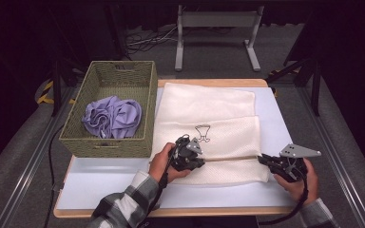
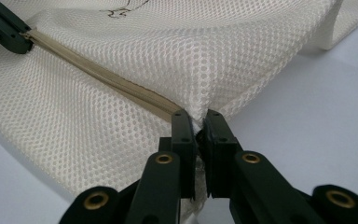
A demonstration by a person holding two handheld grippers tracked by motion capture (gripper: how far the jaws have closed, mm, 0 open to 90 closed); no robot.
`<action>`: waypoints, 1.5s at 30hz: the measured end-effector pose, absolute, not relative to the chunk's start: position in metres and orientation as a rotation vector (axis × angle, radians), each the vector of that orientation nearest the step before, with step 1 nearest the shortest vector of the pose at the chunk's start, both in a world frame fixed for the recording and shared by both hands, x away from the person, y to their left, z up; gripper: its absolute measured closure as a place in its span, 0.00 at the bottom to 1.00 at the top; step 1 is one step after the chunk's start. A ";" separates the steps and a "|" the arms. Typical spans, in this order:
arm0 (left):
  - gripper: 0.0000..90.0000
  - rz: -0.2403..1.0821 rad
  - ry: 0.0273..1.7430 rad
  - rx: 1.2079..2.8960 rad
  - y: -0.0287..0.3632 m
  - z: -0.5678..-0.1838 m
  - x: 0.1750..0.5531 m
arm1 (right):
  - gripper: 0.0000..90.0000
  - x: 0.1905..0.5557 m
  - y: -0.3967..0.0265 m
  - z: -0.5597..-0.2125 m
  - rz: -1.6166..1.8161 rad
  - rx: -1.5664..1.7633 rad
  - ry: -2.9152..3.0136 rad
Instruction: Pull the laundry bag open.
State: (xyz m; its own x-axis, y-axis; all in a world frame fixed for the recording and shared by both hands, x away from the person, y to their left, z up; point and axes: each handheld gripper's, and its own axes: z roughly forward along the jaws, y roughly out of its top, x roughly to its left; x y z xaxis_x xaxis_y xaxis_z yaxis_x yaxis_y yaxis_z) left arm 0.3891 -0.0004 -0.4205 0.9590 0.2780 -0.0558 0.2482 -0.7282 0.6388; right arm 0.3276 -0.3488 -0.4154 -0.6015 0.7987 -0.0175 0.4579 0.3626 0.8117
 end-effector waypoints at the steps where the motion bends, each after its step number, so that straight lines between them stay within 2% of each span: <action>1: 0.97 0.056 0.367 2.421 0.001 -0.421 0.389 | 0.94 0.328 -0.349 -0.415 1.125 1.096 2.216; 45: 0.97 0.120 0.495 2.432 0.069 -0.423 0.380 | 0.94 0.331 -0.348 -0.417 1.105 1.105 2.216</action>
State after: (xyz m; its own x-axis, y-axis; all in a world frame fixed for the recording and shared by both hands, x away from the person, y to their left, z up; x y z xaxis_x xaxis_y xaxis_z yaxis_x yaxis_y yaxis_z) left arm 0.3797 0.0693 -0.4234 0.9246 0.3792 -0.0370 0.3201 -0.7205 0.6152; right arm 0.3311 -0.3482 -0.4172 -0.5919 0.8056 -0.0238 0.4659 0.3661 0.8055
